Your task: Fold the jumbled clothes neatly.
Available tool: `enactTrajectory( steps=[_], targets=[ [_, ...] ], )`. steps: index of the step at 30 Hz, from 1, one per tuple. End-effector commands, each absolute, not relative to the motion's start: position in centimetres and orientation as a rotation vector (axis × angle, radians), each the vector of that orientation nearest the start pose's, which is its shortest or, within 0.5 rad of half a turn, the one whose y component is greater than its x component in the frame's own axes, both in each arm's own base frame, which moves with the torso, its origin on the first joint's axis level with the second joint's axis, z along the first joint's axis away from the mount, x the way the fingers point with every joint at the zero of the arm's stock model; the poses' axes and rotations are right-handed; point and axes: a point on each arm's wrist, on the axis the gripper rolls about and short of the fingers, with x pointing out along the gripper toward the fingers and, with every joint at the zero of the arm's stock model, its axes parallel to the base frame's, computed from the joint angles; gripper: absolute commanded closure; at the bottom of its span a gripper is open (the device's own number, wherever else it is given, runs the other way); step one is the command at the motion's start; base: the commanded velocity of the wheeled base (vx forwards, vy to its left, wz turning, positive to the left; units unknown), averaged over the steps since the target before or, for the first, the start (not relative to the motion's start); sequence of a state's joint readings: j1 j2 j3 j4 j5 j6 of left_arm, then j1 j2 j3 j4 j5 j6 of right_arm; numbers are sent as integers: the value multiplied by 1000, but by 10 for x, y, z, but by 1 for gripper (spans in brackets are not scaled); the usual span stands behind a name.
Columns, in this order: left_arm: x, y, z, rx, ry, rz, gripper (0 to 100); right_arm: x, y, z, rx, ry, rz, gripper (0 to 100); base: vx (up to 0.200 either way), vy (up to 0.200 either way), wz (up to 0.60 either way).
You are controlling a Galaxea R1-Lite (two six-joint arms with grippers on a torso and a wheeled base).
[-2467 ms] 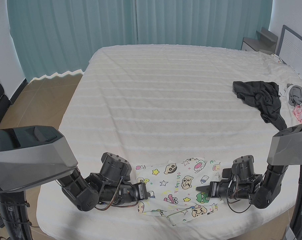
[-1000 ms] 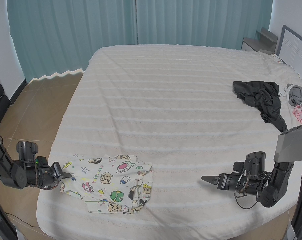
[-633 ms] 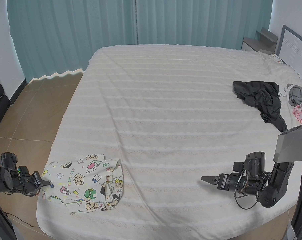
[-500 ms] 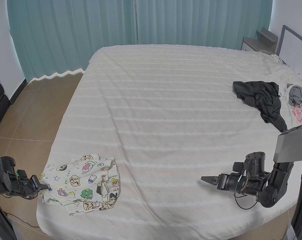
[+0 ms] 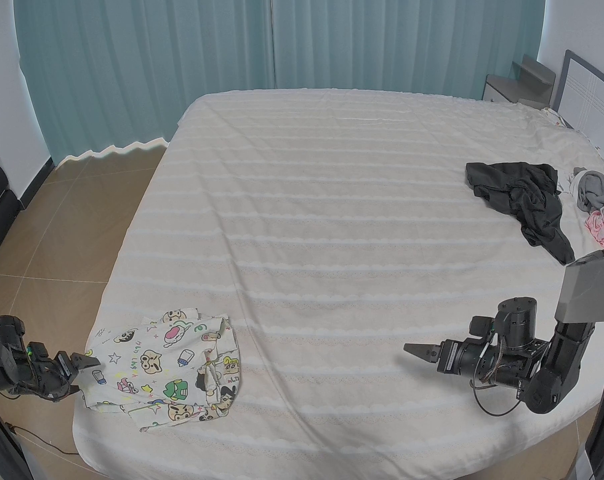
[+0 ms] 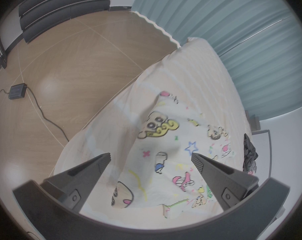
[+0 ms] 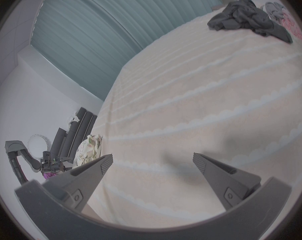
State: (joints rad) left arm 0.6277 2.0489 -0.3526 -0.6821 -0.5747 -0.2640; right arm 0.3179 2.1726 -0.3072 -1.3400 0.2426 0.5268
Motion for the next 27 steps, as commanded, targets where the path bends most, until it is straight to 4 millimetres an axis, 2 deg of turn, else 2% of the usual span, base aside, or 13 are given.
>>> enactTrajectory(
  steps=[1, 4, 6, 7, 9, 11, 12, 15, 18, 19, 23, 24, 27],
  targets=[
    [192, 133, 42, -805, 677, 137, 0, 249, 87, 47, 482, 532, 390, 0, 0, 0, 0],
    [187, 128, 71, -781, 574, 102, 0, 238, 81, 72, 478, 427, 339, 0, 0, 0, 0],
    [178, 118, 102, -744, 469, 56, 0, 218, 73, 96, 476, 324, 295, 0, 0, 0, 0],
    [176, 117, 106, -739, 459, 48, 0, 215, 73, 99, 476, 310, 293, 0, 0, 0, 0],
    [163, 101, 135, -703, 386, -39, 0, 189, 65, 119, 467, 222, 278, 0, 0, 0, 0],
    [158, 95, 145, -691, 364, -76, 0, 180, 61, 124, 451, 200, 266, 0, 0, 0, 0],
    [144, 81, 165, -670, 325, -182, 0, 161, 54, 130, 398, 177, 222, 0, 0, 0, 0],
    [121, 58, 186, -645, 299, -361, 0, 132, 43, 139, 357, 115, 149, 0, 0, 0, 0],
    [97, 30, 196, -618, 314, -564, 0, 105, 34, 147, 345, 53, 55, 0, 0, 0, 0],
    [96, 29, 196, -618, 316, -573, 0, 103, 33, 147, 342, 52, 49, 0, 0, 0, 0],
    [64, -7, 194, -592, 428, -859, 0, 55, 10, 141, 277, 22, -143, 0, 0, 0, 0],
    [62, -9, 194, -590, 433, -875, 0, 51, 9, 141, 275, 15, -150, 0, 0, 0, 0],
    [29, -20, 187, -546, 483, -1056, 0, 19, -7, 127, 242, -11, -290, 0, 0, 0, 0]
  ],
)
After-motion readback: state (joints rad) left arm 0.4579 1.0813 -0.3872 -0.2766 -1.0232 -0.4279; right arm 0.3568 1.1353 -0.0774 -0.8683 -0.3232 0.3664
